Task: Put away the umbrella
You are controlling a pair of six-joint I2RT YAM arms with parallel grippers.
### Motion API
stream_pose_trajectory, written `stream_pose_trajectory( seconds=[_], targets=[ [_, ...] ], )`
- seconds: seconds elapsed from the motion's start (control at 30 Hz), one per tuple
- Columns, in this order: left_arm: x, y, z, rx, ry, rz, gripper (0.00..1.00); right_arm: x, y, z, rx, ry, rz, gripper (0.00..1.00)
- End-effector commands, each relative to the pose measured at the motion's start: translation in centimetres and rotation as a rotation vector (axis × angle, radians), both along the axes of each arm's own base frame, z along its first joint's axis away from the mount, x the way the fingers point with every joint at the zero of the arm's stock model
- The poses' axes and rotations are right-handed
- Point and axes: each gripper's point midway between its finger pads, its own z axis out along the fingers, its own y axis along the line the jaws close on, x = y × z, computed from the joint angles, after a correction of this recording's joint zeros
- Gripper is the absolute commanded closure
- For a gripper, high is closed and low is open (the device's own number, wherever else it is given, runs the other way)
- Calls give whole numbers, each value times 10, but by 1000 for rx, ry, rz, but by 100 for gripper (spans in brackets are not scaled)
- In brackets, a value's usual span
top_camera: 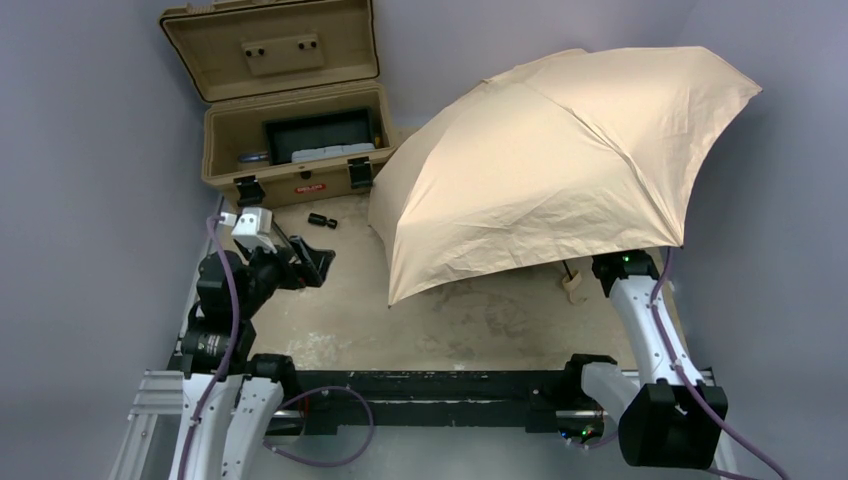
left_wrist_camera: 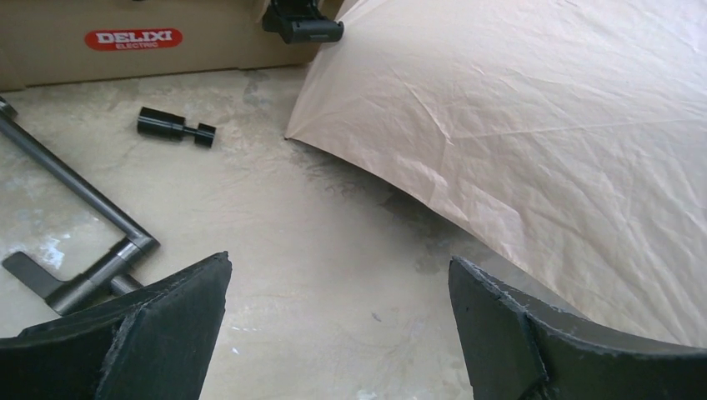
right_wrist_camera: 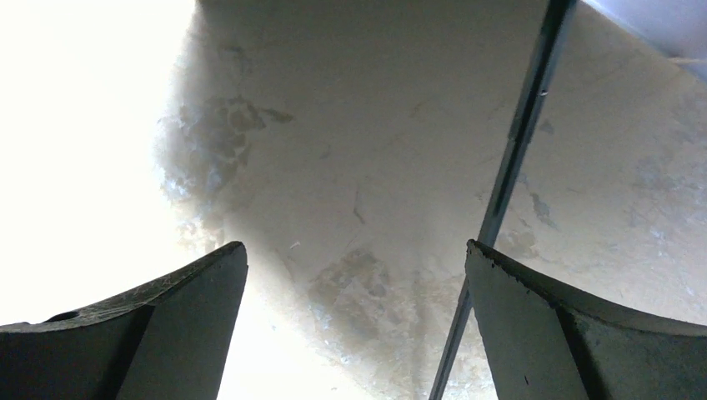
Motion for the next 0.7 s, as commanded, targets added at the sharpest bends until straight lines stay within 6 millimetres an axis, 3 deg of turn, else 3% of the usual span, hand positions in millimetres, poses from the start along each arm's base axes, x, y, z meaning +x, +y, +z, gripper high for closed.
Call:
stream_pose_trajectory(
  seconds=[0.0,0.1,0.3,0.5,0.67],
  targets=[
    [-18,-15,29,-132,-22,-44,0,0,5,7,-66,-40,101,1],
    [-27,-25,34,-193,-20,-89,0,2,4,7,-70,-17,103,6],
    [-46,-48,35,-316,24,-204,0,9,3,40,-7,-76,46,4],
    [-68,-54,48,-332,-61,-271,0,28,-2,49,40,-75,3,2],
    [-77,-57,44,-344,-61,-293,0,49,-11,57,44,-85,-58,2]
  ],
)
